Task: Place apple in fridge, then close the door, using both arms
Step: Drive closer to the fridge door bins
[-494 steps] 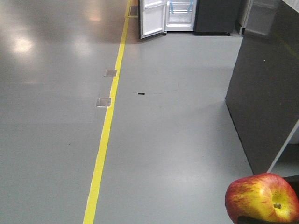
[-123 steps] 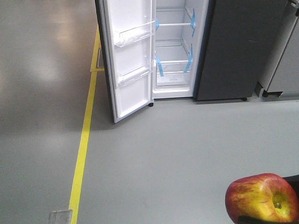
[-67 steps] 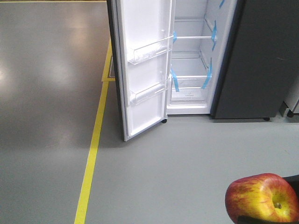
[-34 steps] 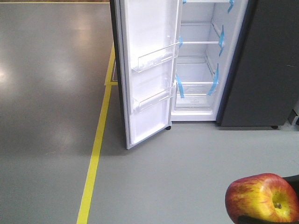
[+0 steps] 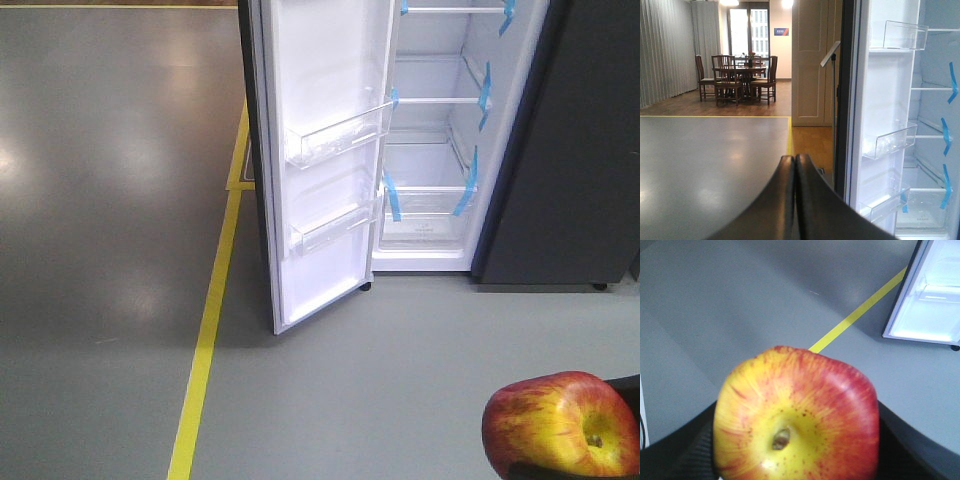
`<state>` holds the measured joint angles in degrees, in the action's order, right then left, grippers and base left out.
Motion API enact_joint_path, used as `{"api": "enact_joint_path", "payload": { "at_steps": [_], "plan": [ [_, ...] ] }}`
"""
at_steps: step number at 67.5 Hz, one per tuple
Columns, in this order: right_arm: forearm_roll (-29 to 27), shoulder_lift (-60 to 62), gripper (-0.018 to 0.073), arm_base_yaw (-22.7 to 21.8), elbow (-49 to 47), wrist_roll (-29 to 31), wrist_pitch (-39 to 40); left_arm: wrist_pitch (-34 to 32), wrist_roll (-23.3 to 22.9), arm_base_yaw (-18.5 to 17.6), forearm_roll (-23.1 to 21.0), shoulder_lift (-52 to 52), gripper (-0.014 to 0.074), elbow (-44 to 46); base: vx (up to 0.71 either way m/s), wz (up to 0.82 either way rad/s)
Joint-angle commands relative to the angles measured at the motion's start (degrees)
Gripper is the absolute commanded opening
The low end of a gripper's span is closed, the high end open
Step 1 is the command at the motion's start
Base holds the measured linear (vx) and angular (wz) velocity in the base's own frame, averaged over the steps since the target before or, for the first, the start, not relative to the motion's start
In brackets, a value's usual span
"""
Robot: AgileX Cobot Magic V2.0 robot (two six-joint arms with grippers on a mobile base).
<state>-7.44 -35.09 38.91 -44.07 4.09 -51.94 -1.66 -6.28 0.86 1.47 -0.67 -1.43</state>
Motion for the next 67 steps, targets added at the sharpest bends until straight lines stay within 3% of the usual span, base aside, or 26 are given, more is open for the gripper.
{"api": "enact_joint_path", "payload": {
  "at_steps": [1, 67],
  "plan": [
    [-0.4, -0.1, 0.0344, 0.0, -1.5, 0.2, 4.1, -4.3, -0.5, -0.2, -0.4, -0.9, -0.0006, -1.6, 0.1, 0.01],
    [-0.4, -0.1, 0.0344, 0.0, -1.5, 0.2, 4.1, -4.3, -0.5, -0.2, -0.4, -0.9, -0.0006, -1.6, 0.09, -0.01]
  ]
}}
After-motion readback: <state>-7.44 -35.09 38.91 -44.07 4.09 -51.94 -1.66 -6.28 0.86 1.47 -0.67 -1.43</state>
